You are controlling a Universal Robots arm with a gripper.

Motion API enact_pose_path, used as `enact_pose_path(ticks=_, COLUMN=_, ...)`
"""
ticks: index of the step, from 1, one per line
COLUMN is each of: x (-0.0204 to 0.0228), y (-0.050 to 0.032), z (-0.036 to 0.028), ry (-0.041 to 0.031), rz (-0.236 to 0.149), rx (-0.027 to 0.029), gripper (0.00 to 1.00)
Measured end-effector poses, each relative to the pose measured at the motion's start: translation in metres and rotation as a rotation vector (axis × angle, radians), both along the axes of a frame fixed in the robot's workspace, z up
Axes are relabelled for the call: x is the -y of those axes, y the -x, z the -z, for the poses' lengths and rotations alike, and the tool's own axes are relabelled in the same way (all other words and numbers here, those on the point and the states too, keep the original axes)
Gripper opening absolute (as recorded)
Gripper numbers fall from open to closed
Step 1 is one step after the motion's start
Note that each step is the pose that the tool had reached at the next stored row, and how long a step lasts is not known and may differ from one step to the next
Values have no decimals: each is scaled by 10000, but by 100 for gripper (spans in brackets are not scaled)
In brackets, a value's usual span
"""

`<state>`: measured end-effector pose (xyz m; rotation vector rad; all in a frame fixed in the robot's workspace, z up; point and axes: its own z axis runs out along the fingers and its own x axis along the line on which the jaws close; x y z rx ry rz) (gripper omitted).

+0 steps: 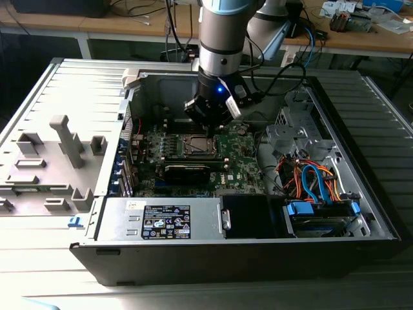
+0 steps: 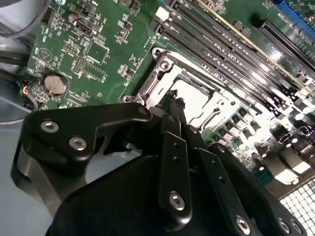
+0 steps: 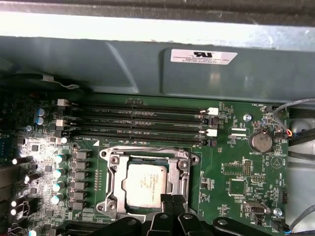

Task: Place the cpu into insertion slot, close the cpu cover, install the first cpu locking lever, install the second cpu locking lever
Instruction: 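Install the first cpu locking lever, then install the second cpu locking lever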

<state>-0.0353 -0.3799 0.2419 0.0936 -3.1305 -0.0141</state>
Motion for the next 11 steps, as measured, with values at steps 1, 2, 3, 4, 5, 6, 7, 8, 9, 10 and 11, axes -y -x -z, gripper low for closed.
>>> enact_pose_path(ticks=1, x=1, y=0, z=-1, ry=1, rz=0, rx=-1, gripper=11)
enact_pose_path(ticks=2, x=0, y=0, z=-1, ry=-1, rz=0, rx=-1, gripper=11)
enact_pose_path(ticks=3, x=0, y=0, z=-1, ry=-2, rz=0, rx=-1, gripper=11)
enact_pose_path(ticks=4, x=0, y=0, z=-1, ry=-2, rz=0, rx=-1, gripper=11)
enact_pose_path(ticks=5, x=0, y=0, z=-1, ry=-2, rz=0, rx=-1, gripper=11)
enact_pose_path(ticks=6, x=0, y=0, z=-1, ry=-3, rz=0, rx=-1, gripper=11)
enact_pose_path(ticks=7, x=0, y=0, z=-1, ry=-4, rz=0, rx=-1, gripper=11)
enact_pose_path(ticks=8, x=0, y=0, z=-1, ry=-6, rz=0, rx=-1, gripper=11)
enact_pose_path(ticks=9, x=1, y=0, z=-1, ry=-6, rz=0, rx=-1, gripper=11)
enact_pose_path(ticks=10, x=0, y=0, z=-1, ry=-7, rz=0, rx=-1, gripper=11)
enact_pose_path(ticks=11, x=1, y=0, z=-1, ry=-8, rz=0, rx=-1, gripper=11)
